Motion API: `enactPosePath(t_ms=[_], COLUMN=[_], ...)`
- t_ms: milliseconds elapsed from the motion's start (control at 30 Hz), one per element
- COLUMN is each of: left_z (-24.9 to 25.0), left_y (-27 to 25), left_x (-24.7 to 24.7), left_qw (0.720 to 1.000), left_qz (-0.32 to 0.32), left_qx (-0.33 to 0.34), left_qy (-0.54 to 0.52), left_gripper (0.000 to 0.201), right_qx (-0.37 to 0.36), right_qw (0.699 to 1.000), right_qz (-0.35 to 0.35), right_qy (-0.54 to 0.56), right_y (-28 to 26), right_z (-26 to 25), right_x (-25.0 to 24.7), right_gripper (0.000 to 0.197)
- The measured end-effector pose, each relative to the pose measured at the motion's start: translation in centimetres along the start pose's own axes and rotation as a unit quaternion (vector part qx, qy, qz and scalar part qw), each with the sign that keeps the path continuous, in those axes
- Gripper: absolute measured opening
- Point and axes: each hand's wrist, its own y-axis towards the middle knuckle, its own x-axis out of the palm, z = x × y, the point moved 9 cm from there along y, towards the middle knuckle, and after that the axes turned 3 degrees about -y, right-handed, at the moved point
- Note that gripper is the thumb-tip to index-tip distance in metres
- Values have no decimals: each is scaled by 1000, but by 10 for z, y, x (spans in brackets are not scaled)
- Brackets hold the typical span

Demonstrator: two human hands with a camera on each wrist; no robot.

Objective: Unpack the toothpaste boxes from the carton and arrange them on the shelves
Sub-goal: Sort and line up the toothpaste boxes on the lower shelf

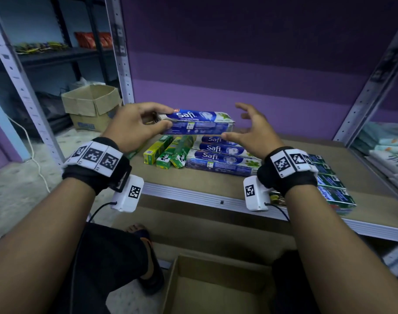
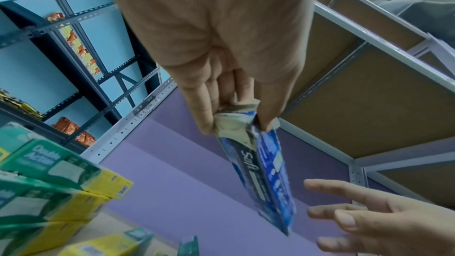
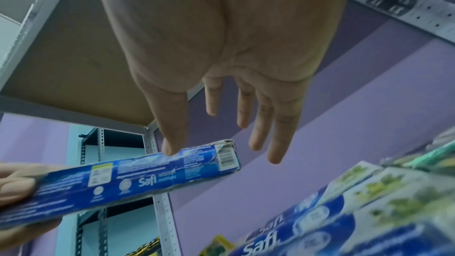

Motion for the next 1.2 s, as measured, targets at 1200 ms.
enactPosePath(t_ms=[1200], left_z=[-22], left_y=[-48], left_x=[114], left_qw=[944], left_qz=[-313], left_qx=[-33], left_qy=[102], left_gripper=[40], right_qx=[36], right_qw=[950], right_qz=[-207], right_qy=[-233], right_y=[-80], right_z=[39], right_x=[4], right_gripper=[40])
